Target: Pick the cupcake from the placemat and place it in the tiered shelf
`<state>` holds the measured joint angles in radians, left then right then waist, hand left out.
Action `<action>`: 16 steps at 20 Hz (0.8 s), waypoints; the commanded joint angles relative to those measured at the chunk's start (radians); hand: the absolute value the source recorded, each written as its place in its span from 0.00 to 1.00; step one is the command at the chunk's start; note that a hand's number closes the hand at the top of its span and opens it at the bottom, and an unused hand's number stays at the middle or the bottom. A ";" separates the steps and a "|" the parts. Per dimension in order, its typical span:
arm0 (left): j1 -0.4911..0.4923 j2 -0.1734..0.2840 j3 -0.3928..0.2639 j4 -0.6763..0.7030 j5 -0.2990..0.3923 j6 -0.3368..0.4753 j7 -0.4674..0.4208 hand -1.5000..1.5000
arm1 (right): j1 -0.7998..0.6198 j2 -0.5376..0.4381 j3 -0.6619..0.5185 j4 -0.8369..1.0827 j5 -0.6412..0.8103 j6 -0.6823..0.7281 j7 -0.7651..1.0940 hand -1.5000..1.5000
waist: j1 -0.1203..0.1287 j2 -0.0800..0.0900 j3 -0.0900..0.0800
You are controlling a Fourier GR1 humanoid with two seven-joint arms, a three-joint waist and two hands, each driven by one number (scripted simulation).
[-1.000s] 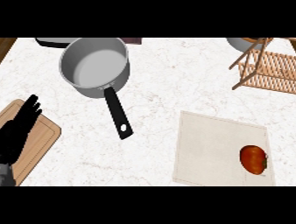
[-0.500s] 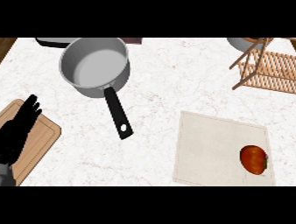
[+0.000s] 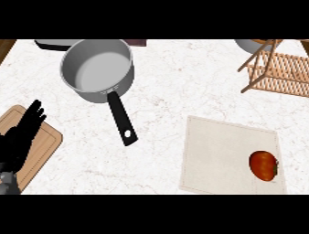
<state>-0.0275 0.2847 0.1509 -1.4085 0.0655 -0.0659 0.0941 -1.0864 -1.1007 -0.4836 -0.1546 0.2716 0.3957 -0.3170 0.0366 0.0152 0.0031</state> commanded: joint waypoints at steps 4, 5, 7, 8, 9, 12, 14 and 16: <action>-0.017 0.007 0.010 0.008 0.015 -0.014 0.023 0.50 | 0.034 -0.158 -0.128 0.051 -0.126 0.166 0.015 0.00 | -0.013 0.000 0.002; 0.010 -0.014 -0.014 -0.045 0.002 0.003 0.039 0.50 | 0.069 -0.174 -0.135 0.062 -0.131 0.175 0.001 0.00 | -0.005 0.000 0.004; 0.020 0.012 0.030 0.038 0.003 -0.010 -0.047 0.50 | 0.070 -0.247 -0.154 0.068 -0.147 0.197 0.048 0.00 | -0.012 0.003 0.002; 0.003 -0.002 0.004 0.003 0.002 -0.009 -0.003 0.50 | 0.124 -0.266 -0.150 0.069 -0.142 0.219 0.007 0.00 | -0.021 0.002 0.004; 0.019 0.002 0.016 0.010 0.001 -0.005 -0.022 0.50 | 0.126 -0.288 -0.165 0.093 -0.154 0.210 0.047 0.00 | -0.015 0.004 0.005; 0.008 0.002 0.036 0.007 0.025 -0.002 0.007 0.50 | 0.215 -0.345 -0.182 0.114 -0.169 0.262 0.009 0.00 | -0.037 0.001 0.008; 0.015 0.026 0.045 -0.013 0.031 -0.019 0.004 0.50 | 0.243 -0.402 -0.180 0.122 -0.167 0.308 0.032 0.00 | -0.039 -0.002 0.008; 0.049 0.021 0.048 -0.006 0.030 -0.024 -0.019 0.50 | 0.303 -0.418 -0.162 0.113 -0.150 0.353 -0.012 0.00 | -0.044 -0.003 0.010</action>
<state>0.0023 0.2954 0.1847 -1.4105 0.0864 -0.0790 0.0851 -0.8641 -1.4595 -0.6481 -0.0489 0.1188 0.6831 -0.3039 0.0009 0.0140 0.0108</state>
